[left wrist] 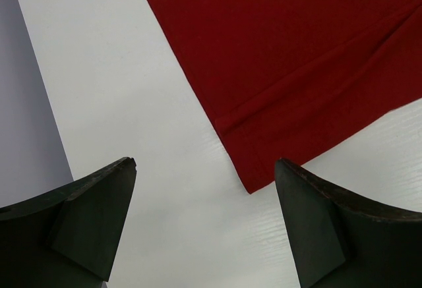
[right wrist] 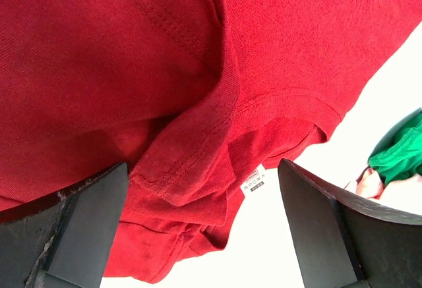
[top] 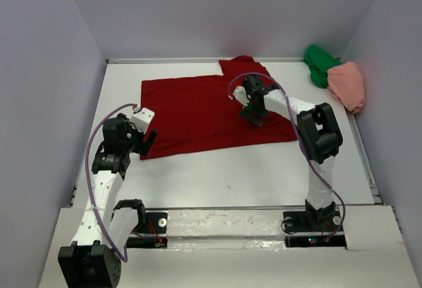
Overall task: Fold and stack the t-shirts
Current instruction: Fold the flattened tshirt in 1/3 of the way
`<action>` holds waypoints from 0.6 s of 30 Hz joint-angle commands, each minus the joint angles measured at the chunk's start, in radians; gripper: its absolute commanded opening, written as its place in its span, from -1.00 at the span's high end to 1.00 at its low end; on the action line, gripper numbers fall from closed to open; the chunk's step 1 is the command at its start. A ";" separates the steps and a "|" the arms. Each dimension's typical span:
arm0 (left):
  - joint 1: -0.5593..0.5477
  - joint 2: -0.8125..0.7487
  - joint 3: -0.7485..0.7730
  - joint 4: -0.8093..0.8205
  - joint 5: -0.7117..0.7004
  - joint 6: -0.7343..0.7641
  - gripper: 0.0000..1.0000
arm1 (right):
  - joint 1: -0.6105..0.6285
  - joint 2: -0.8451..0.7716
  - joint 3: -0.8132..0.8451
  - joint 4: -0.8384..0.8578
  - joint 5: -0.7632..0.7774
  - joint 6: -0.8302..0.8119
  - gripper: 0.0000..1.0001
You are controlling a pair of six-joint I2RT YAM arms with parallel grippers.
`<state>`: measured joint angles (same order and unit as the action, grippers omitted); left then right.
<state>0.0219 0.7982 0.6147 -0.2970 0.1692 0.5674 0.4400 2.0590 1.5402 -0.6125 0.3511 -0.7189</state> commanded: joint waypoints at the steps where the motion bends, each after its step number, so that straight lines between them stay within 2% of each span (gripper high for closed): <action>1: 0.007 0.001 0.025 0.010 0.016 0.003 -0.98 | 0.009 0.001 0.041 0.054 0.034 -0.019 -0.99; 10: 0.007 0.001 0.025 0.012 0.016 0.003 -0.98 | -0.009 0.020 0.092 0.092 0.078 -0.051 -0.99; 18: 0.007 0.004 0.023 0.013 0.016 0.003 -0.98 | -0.049 0.081 0.165 0.181 0.198 -0.125 -0.99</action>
<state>0.0219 0.8013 0.6147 -0.2966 0.1726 0.5674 0.4271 2.1071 1.6363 -0.5236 0.4625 -0.7910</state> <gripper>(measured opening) 0.989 0.994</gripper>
